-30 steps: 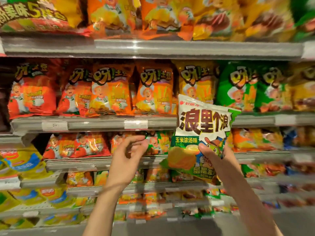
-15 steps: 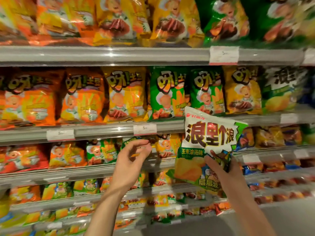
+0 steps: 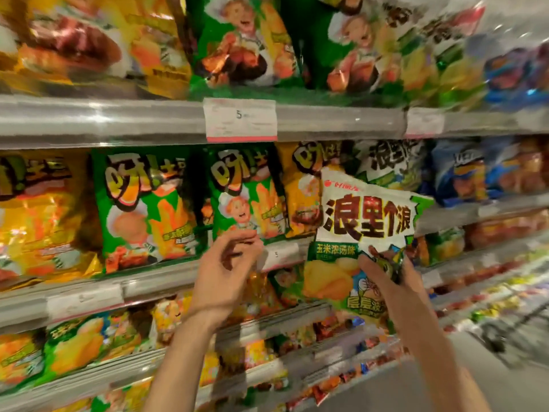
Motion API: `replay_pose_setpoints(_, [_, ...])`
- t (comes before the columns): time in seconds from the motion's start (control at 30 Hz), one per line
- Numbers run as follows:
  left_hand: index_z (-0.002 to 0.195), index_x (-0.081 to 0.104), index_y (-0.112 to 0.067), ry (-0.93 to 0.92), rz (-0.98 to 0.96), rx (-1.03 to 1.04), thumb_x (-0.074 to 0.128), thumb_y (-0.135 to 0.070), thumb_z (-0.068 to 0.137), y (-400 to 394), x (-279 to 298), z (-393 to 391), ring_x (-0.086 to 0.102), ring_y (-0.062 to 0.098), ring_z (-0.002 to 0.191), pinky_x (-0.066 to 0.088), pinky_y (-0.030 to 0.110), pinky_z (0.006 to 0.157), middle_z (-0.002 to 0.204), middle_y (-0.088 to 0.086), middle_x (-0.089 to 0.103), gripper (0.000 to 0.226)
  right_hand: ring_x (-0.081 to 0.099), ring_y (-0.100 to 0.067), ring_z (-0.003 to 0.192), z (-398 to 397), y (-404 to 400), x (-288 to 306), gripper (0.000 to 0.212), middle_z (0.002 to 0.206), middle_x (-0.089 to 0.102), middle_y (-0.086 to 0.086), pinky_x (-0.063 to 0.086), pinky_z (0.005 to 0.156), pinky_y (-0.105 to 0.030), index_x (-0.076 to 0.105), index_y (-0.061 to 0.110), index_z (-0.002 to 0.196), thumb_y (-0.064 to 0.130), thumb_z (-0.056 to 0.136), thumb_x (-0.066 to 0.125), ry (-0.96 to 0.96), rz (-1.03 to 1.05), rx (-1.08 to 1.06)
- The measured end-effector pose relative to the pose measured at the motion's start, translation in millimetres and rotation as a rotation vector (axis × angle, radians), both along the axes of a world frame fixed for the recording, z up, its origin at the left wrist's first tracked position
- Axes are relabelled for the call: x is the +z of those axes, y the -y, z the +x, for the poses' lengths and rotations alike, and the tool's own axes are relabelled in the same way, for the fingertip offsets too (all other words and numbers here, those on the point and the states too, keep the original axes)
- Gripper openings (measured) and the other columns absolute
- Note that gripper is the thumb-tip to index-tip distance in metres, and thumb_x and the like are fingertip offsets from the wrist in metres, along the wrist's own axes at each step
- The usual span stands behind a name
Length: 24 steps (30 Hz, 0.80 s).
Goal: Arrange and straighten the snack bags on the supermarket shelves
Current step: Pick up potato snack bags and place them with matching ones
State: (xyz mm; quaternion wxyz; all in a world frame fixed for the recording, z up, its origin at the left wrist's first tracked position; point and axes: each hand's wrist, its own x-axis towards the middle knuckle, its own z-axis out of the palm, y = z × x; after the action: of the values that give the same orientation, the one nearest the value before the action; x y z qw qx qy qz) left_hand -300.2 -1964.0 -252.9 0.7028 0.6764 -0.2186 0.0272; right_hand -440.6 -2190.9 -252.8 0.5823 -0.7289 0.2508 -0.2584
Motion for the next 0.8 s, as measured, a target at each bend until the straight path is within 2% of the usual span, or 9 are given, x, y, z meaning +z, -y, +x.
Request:
replay_pose_setpoints(0.13, [0.098,0.070,-0.015,0.058,-0.018,0.011,0.074,-0.009,0.090,43,11,3,0.068,0.007,0.085,0.053,0.015,0.075,0.092,0.003,0.074,0.010,0.069,-0.023,0.112,8,44,5,0.078,0.119,0.073,0.010,0.053,0.100,-0.052,0.060,0.051,0.124,0.083,0.055,0.077,0.029,0.018,0.022])
replay_pose_setpoints(0.2, [0.100,0.070,-0.014,0.088,0.012,0.016,0.072,-0.013,0.090,60,15,3,0.067,0.004,0.082,0.050,0.012,0.073,0.090,0.002,0.073,0.010,0.068,-0.023,0.114,12,65,7,0.070,0.119,0.073,0.010,0.052,0.102,-0.052,0.063,0.055,0.116,0.081,0.053,0.079,0.063,0.049,0.037])
replay_pose_setpoints(0.27, [0.106,0.071,-0.016,0.091,0.064,0.009,0.070,-0.028,0.088,75,19,1,0.068,0.006,0.088,0.051,0.014,0.078,0.094,0.001,0.073,0.021,0.070,-0.022,0.111,16,86,9,0.059,0.117,0.074,0.010,0.053,0.100,-0.050,0.064,0.058,0.109,0.076,0.056,0.082,0.086,0.073,0.043])
replay_pose_setpoints(0.33, [0.108,0.071,-0.022,0.098,0.120,0.024,0.069,-0.037,0.088,88,21,0,0.068,0.006,0.095,0.053,0.016,0.082,0.100,-0.005,0.074,0.025,0.074,-0.021,0.101,20,104,13,0.052,0.109,0.076,0.009,0.058,0.092,-0.047,0.065,0.054,0.107,0.066,0.058,0.081,0.092,0.099,0.074])
replay_pose_setpoints(0.43, [0.107,0.072,-0.026,0.123,0.156,0.104,0.068,-0.035,0.092,111,24,-8,0.067,0.008,0.097,0.054,0.020,0.083,0.102,-0.007,0.072,0.018,0.077,-0.016,0.089,25,136,16,0.054,0.101,0.079,0.005,0.061,0.080,-0.039,0.067,0.042,0.110,0.060,0.060,0.076,0.090,0.108,0.117])
replay_pose_setpoints(0.57, [0.108,0.071,-0.024,0.197,0.155,0.244,0.066,-0.032,0.095,149,30,-23,0.069,0.010,0.098,0.055,0.023,0.084,0.104,-0.008,0.072,0.017,0.076,-0.020,0.093,26,188,21,0.056,0.100,0.079,0.003,0.060,0.087,-0.044,0.068,0.035,0.112,0.061,0.063,0.075,0.034,0.099,0.256])
replay_pose_setpoints(0.73, [0.114,0.068,-0.024,0.228,0.195,0.375,0.068,-0.032,0.096,215,35,-38,0.068,0.008,0.101,0.056,0.028,0.087,0.108,-0.008,0.071,0.020,0.077,-0.016,0.080,19,263,38,0.045,0.089,0.080,0.004,0.060,0.068,-0.032,0.065,0.036,0.107,0.053,0.066,0.071,0.001,0.104,0.383])
replay_pose_setpoints(0.8, [0.120,0.065,-0.027,0.251,0.250,0.388,0.067,-0.036,0.095,243,36,-36,0.065,0.004,0.105,0.054,0.029,0.091,0.115,-0.009,0.068,0.027,0.077,-0.019,0.083,23,293,41,0.049,0.093,0.080,0.002,0.060,0.074,-0.036,0.065,0.035,0.112,0.054,0.067,0.071,0.015,0.103,0.406])
